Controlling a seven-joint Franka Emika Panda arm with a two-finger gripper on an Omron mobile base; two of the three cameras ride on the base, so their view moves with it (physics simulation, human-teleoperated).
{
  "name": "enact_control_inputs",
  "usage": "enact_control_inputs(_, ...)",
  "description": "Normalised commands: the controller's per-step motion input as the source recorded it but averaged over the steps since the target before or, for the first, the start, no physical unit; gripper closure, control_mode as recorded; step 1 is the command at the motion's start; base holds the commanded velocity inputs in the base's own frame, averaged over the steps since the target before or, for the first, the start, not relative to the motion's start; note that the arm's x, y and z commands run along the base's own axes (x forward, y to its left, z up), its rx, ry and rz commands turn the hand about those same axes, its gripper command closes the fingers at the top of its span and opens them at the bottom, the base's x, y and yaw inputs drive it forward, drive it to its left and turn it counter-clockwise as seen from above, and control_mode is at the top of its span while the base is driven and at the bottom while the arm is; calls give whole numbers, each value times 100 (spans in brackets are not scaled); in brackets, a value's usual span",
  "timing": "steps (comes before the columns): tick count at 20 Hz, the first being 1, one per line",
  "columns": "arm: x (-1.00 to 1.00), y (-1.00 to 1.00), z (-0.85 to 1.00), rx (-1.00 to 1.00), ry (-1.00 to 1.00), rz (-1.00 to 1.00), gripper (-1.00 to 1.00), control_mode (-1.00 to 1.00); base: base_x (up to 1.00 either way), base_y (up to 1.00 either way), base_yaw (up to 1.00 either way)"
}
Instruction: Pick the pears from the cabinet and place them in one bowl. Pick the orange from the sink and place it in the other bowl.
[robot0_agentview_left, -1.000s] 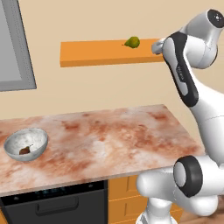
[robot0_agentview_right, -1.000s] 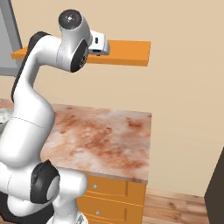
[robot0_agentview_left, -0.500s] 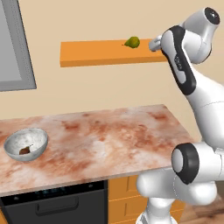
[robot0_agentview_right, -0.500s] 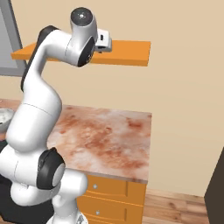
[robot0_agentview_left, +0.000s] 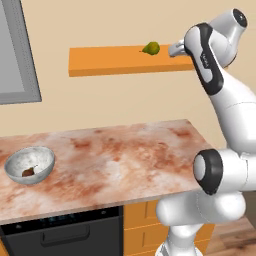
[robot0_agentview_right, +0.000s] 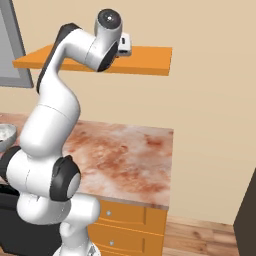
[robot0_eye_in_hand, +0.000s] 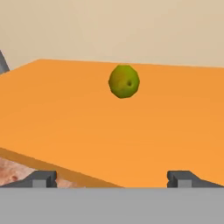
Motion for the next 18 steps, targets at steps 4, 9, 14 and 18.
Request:
enact_control_inputs(4, 31, 3, 0, 0, 1, 12, -100, -100, 0, 0, 0)
enact_control_inputs(9, 32, 7, 4, 0, 5, 10, -100, -100, 0, 0, 0)
enact_control_inputs(14, 37, 7, 5, 0, 7, 7, -100, -100, 0, 0, 0)
enact_control_inputs(18, 36, 4, 2, 0, 3, 6, -100, -100, 0, 0, 0)
